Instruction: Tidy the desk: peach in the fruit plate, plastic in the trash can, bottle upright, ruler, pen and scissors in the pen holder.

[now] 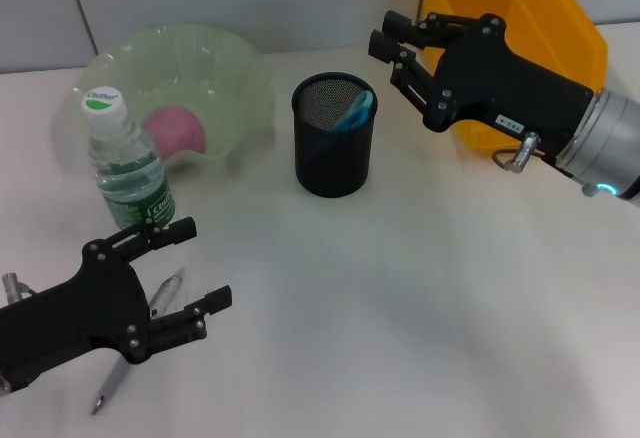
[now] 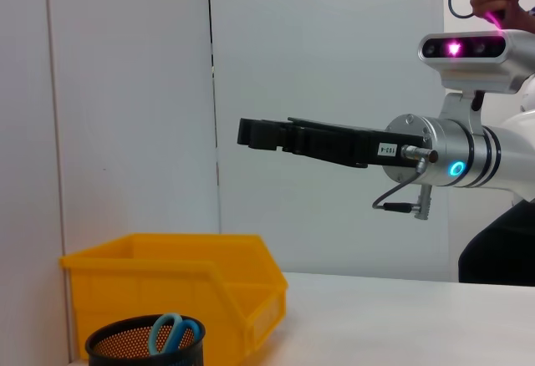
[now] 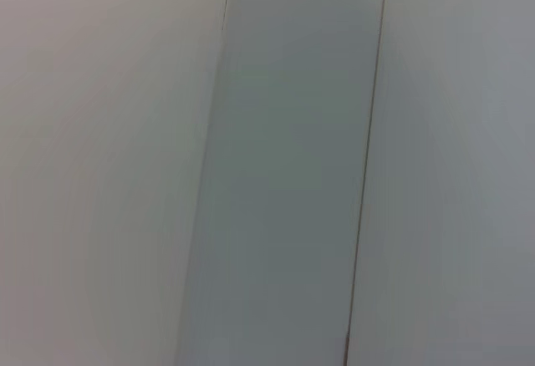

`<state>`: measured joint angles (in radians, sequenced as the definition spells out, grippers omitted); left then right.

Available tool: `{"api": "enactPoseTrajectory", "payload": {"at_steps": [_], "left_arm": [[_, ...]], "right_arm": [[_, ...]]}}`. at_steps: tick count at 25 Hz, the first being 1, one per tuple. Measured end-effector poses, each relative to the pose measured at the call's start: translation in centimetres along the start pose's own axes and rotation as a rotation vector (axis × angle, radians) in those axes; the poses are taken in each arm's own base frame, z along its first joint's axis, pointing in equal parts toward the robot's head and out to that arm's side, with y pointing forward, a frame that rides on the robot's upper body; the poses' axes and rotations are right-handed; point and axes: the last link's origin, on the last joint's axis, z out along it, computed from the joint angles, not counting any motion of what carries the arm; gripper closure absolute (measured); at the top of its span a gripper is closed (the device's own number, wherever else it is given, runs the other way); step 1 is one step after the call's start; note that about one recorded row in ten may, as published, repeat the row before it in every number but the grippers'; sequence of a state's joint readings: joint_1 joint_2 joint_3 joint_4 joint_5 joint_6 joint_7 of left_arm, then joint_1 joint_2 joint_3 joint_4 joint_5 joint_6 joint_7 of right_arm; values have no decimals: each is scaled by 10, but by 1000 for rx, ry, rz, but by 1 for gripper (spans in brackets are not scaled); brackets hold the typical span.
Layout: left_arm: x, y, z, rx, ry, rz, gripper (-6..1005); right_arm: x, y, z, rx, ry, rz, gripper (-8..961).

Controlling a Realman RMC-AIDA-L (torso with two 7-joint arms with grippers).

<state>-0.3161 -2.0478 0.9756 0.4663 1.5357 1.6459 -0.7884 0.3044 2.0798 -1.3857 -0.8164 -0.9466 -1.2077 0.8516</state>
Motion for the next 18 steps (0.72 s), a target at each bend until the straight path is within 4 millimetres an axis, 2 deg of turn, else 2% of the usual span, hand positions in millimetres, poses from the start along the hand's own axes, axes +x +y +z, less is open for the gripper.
{"api": "enactPoseTrajectory", "payload": {"at_steps": [2,8,10,18], "left_arm": [[0,0,0,0,0,0,234],[0,0,1,-1,1,2,235],[1,0,1,-2,1,2,235],[0,0,0,0,1,0,236]], "right_arm": [[0,0,0,-1,0,1,650],[1,1,0,-3,1,2,842],[1,1,0,-5,0,2,956],[-2,1,-1,8,-33,43,932]]}}
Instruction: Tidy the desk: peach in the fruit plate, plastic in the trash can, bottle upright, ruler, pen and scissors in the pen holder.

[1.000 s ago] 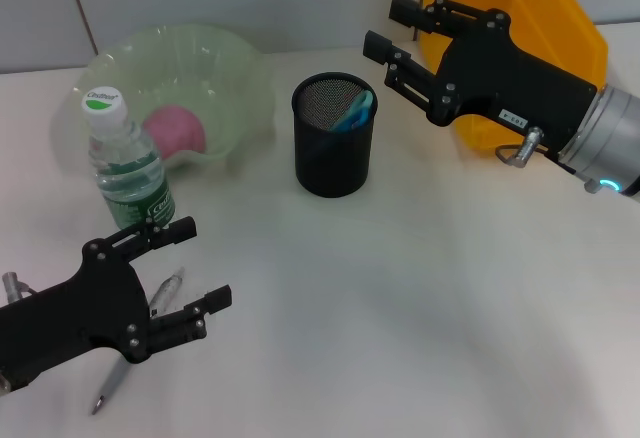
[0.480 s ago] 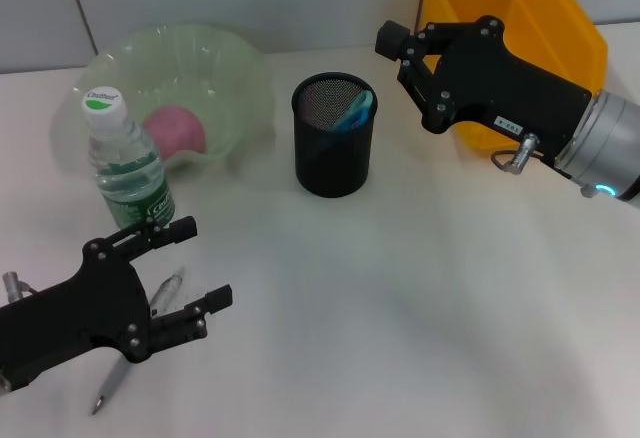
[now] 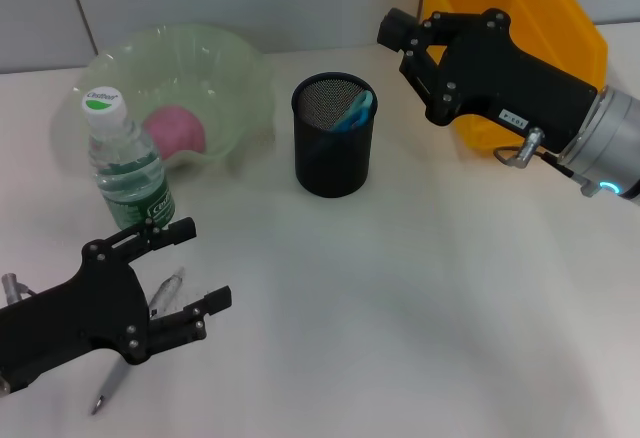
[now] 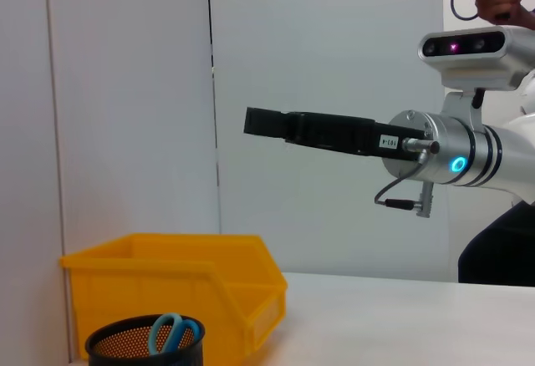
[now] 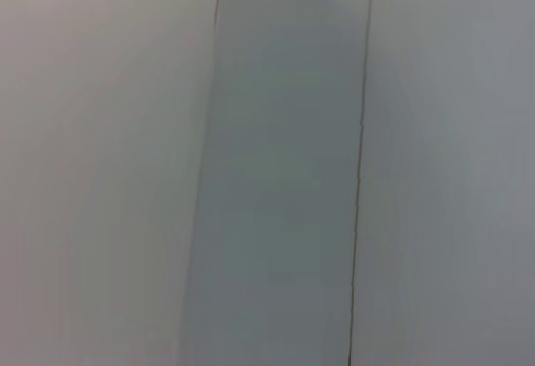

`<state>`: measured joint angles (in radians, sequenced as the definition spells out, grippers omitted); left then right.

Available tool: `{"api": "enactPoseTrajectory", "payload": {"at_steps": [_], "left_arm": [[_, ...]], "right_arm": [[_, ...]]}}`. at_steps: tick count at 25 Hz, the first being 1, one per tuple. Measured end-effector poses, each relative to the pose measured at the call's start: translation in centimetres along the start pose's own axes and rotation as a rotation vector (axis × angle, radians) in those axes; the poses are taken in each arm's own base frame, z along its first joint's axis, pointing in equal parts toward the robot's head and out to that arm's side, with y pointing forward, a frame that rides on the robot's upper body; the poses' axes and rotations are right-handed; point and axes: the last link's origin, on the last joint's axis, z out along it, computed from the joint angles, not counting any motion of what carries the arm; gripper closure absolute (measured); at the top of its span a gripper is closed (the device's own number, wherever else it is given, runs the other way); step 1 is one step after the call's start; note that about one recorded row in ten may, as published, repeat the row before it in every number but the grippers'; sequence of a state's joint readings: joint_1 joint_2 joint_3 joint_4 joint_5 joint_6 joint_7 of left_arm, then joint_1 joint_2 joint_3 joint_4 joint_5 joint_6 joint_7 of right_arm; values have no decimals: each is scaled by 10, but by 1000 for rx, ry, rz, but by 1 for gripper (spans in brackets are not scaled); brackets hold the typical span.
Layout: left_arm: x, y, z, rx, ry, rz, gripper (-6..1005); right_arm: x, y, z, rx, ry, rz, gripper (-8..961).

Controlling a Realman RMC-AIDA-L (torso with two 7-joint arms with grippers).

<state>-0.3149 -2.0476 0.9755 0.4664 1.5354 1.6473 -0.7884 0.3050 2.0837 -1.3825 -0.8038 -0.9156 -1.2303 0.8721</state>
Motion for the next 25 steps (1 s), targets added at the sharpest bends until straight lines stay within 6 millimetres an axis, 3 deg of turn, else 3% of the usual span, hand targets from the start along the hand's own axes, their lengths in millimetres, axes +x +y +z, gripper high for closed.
{"api": "enactPoseTrajectory", "payload": {"at_steps": [8,21,25], "left_arm": [[0,-2,-4,14,0,-2,237],[3,-7,-12,22,-20,10,238],[18,-20,-8,-127,-211,103,238]], "right_arm": [[5,-2,-8,0,60,92,845],[7,1,-11,-137,433,205,371],[4,1,-12,-151,501,217,216]]}}
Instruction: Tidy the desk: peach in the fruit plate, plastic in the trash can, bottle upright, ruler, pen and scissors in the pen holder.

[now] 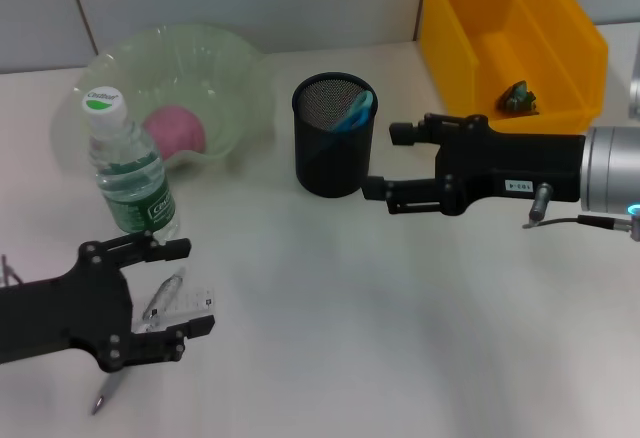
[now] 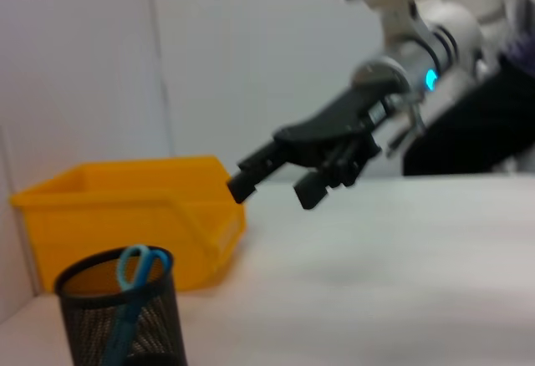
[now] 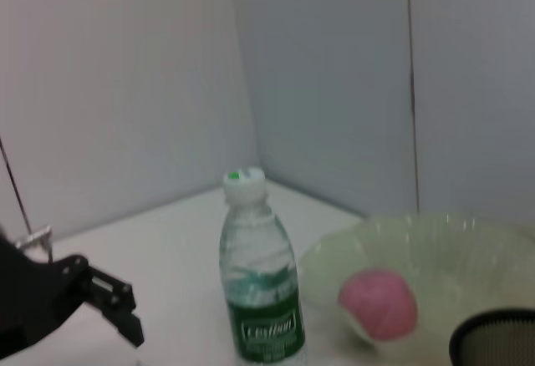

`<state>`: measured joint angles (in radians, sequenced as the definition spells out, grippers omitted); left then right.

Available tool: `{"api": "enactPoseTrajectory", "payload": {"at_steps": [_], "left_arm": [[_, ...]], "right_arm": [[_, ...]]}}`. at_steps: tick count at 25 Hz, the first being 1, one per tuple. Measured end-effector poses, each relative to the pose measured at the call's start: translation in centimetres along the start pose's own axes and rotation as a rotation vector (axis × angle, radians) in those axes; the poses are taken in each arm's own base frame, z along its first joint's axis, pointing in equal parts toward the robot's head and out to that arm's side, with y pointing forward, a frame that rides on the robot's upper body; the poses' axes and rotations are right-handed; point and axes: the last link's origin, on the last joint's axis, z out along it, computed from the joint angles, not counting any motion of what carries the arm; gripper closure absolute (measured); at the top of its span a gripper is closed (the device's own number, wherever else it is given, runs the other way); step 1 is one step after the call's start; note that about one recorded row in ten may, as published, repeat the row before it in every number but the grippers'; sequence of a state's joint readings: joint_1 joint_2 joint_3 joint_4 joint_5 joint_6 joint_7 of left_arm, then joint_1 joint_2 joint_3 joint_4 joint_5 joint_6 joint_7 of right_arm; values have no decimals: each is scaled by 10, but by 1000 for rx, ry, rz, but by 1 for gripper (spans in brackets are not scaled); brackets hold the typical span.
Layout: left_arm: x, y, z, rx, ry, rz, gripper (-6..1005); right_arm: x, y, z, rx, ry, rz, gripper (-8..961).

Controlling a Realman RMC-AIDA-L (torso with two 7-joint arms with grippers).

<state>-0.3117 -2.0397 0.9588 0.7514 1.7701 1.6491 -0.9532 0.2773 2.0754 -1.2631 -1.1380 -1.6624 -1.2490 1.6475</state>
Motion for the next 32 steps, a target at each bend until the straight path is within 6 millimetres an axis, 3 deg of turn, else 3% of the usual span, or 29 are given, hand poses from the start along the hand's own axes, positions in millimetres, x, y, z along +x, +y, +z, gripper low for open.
{"api": "enactPoseTrajectory", "payload": {"at_steps": [2,9,16,22,32], "left_arm": [[5,-4,5,-27,-37,37,238],[24,-25,21,-110,-157,138,239],[37,-49,31,-136,-375,248,240],[39,-46,52,-178,-536,329,240],[33,-40,82,-204,-683,414,241]], "right_arm": [[-1,1,-1,-9,34,13,104],[-4,5,-10,-28,110,63,104],[-2,4,-40,-28,165,164,104],[1,15,-63,-56,208,129,105],[11,20,-65,-91,284,128,105]]}}
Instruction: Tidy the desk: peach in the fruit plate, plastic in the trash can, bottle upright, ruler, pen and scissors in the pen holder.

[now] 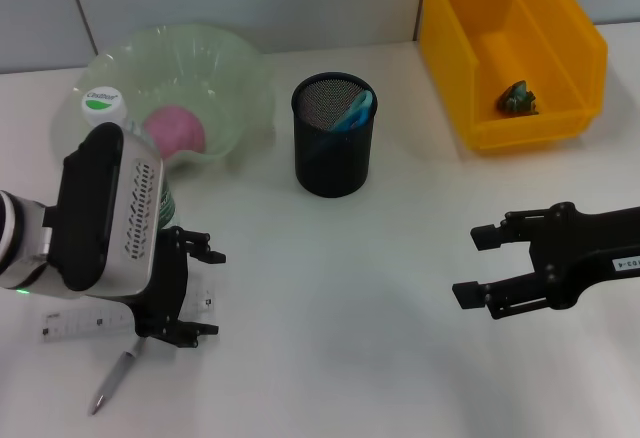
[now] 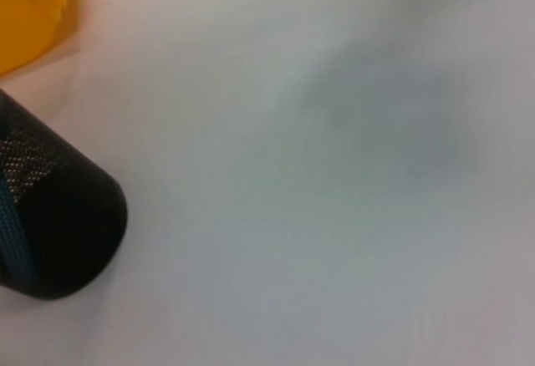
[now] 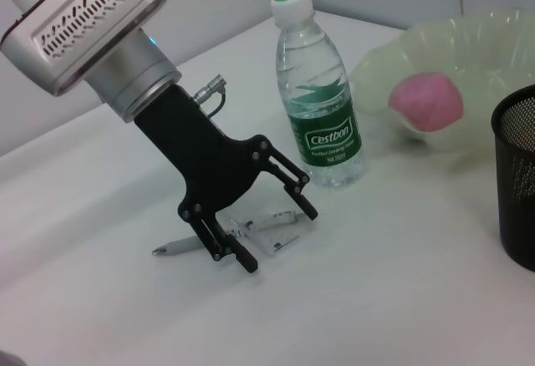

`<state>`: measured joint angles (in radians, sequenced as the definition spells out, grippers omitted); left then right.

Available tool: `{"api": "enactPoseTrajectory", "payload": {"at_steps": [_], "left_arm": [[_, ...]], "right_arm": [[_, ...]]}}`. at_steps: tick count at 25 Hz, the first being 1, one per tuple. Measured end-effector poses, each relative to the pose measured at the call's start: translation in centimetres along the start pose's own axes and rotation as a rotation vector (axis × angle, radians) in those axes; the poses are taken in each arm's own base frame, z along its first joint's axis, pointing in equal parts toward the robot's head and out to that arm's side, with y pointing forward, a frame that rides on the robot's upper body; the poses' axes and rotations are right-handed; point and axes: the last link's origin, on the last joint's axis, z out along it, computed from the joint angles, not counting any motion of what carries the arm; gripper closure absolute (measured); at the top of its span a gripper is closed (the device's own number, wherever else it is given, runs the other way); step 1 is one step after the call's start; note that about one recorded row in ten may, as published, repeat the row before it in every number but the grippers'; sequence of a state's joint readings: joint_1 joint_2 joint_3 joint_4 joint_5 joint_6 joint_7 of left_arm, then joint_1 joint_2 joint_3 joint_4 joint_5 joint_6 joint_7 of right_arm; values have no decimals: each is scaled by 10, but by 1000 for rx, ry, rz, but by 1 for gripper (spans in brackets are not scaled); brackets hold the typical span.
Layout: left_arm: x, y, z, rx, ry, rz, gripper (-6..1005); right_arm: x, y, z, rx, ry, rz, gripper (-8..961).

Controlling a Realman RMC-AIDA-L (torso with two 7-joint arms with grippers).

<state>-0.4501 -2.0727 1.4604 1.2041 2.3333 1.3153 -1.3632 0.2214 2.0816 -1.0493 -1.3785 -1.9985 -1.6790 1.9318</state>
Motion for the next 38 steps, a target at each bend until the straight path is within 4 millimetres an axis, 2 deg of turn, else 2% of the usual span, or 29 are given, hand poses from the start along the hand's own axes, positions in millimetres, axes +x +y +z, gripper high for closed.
{"api": "enactPoseTrajectory", "payload": {"at_steps": [9,22,38], "left_arm": [[3,-5,0,-45,-66,-1,242],[14,-14,-3,-94,-67,24,243],[10,-20,-3,-85,-106,34,245]], "right_arm": [[1,-2,1,5,9,3,104],[4,-2,3,-2,13,14,104],[7,-3,4,0,11,19,104]]}}
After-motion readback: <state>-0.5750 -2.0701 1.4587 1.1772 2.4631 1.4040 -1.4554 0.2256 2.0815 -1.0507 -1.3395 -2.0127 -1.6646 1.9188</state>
